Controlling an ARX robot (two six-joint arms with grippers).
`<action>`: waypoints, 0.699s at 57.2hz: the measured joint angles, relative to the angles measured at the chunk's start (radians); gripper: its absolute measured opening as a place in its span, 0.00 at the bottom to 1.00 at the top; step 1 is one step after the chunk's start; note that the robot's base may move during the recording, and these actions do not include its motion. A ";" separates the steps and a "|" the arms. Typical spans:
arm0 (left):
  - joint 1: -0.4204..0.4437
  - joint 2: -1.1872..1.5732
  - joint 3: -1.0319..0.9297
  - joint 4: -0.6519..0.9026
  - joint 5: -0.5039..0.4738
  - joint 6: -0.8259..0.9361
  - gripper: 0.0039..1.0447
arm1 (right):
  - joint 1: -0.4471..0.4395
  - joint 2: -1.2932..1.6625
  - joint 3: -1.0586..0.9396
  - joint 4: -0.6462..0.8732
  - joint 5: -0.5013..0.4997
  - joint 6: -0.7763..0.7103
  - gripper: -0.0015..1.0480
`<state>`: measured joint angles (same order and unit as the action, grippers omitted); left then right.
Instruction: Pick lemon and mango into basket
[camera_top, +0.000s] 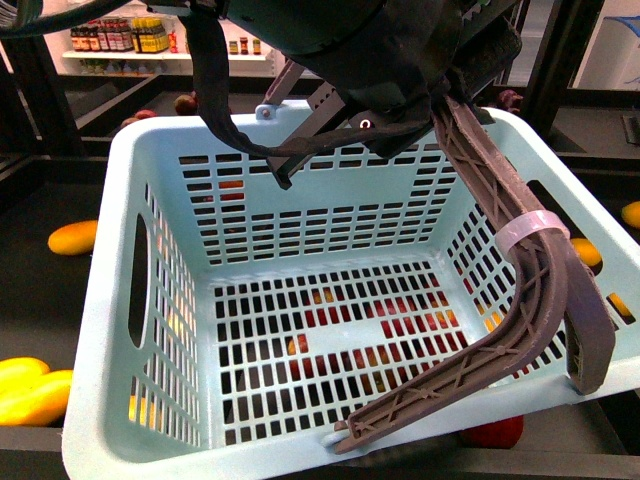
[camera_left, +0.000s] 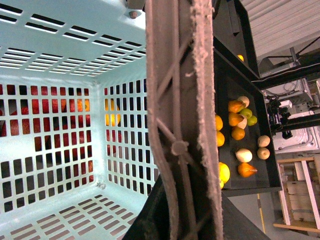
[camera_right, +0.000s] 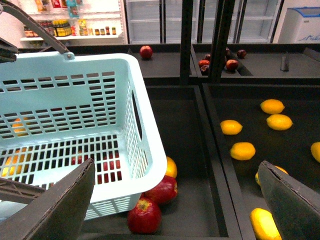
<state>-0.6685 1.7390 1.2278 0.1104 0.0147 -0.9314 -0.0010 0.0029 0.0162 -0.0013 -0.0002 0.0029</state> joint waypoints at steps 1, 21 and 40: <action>0.000 0.000 0.000 0.000 0.000 0.000 0.05 | 0.000 0.000 0.000 0.000 0.000 0.000 0.92; 0.000 0.000 0.000 0.000 0.000 0.000 0.05 | 0.000 0.000 0.000 0.000 0.000 0.000 0.92; 0.000 0.000 -0.002 0.000 0.001 0.000 0.05 | -0.239 0.612 0.231 -0.061 0.033 0.222 0.92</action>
<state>-0.6689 1.7390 1.2263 0.1104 0.0158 -0.9314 -0.2401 0.6151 0.2474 -0.0628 0.0326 0.2245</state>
